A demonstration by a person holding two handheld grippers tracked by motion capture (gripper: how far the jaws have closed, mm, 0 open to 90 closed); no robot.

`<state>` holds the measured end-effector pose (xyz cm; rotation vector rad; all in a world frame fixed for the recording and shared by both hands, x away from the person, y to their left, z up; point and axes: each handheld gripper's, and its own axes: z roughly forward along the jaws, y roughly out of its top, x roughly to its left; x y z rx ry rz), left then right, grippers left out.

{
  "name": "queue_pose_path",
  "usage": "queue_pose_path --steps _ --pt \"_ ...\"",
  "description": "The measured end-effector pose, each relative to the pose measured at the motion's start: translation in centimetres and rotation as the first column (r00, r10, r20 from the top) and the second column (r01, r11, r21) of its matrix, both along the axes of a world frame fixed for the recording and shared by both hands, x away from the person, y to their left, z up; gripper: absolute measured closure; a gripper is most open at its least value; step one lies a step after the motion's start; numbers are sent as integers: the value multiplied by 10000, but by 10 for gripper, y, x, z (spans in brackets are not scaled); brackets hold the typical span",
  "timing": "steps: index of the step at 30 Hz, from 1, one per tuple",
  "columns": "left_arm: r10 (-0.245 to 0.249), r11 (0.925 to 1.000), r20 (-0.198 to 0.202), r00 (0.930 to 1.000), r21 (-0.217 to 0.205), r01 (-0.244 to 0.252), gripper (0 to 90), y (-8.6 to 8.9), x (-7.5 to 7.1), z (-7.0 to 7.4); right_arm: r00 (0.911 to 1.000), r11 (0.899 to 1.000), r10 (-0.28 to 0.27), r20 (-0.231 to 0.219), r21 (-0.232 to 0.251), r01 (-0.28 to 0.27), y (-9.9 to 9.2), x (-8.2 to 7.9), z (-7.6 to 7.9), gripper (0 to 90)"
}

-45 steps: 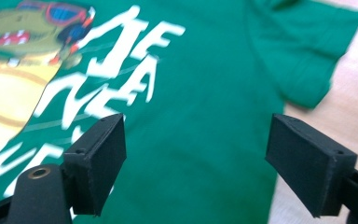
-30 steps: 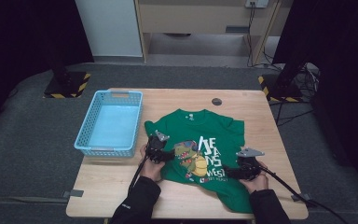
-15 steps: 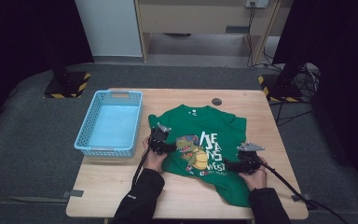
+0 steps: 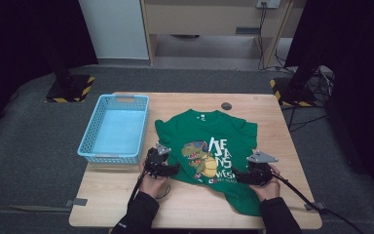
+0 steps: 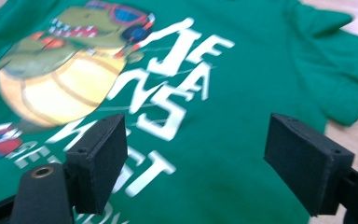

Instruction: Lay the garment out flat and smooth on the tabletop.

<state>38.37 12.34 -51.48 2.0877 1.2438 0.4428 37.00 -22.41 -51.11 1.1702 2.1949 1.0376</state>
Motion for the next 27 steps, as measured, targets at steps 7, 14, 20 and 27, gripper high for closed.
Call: queue_pose_path --steps 7,14,20,27 --pt "-75 9979 -76 9999 638 79 265 -1 -5 -8 9975 9989 119 -698 -436 -150 12 -2 -9 212" --pt "128 9987 300 9995 488 -143 268 2 4 -13 9913 9987 -118 -1312 -501 53 14 4 -18 209" --pt "438 9982 479 9979 387 -456 262 7 14 -14 9927 9988 -481 -1102 -165 466 17 9 -22 207" --pt "514 9975 547 9972 466 -540 282 6 7 -10 9985 9991 -290 -460 290 304 16 2 -9 230"
